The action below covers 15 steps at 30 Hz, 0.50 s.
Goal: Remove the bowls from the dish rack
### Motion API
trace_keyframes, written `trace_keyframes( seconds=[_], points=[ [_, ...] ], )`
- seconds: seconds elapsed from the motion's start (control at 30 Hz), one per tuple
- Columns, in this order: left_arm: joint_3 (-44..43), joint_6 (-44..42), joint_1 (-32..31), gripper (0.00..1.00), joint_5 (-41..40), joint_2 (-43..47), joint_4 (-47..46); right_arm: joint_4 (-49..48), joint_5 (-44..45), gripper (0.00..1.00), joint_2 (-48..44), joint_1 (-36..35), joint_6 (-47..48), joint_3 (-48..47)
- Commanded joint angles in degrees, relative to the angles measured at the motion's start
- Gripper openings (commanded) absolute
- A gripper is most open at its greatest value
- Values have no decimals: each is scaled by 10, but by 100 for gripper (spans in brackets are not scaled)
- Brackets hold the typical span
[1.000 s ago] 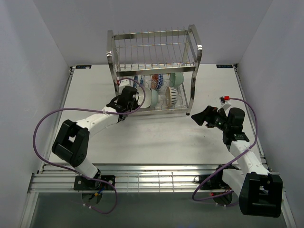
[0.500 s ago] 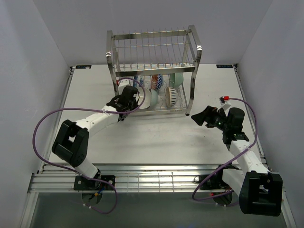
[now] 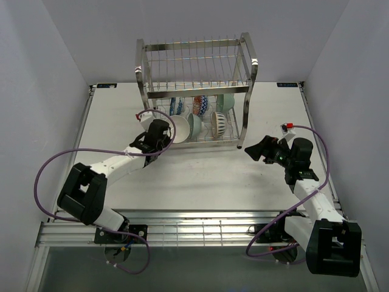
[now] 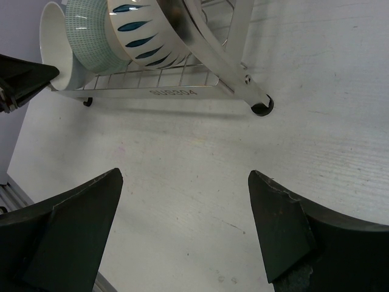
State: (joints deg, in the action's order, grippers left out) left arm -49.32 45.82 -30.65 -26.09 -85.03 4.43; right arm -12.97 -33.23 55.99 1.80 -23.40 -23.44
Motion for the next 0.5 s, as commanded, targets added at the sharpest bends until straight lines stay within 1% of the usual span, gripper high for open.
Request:
trace_keyframes(
  seconds=[0.0, 0.17, 0.47],
  points=[
    [-2, 15, 0, 0, 1, 17, -28, -4, -9, 90, 2, 0, 2, 6],
    [-8, 8, 0, 0, 1, 36, -23, -5, -8, 90, 0, 0, 2, 8],
    [-2, -23, 0, 0, -11, 106, 1, -6, -11, 90, -1, 0, 1, 9]
  ],
)
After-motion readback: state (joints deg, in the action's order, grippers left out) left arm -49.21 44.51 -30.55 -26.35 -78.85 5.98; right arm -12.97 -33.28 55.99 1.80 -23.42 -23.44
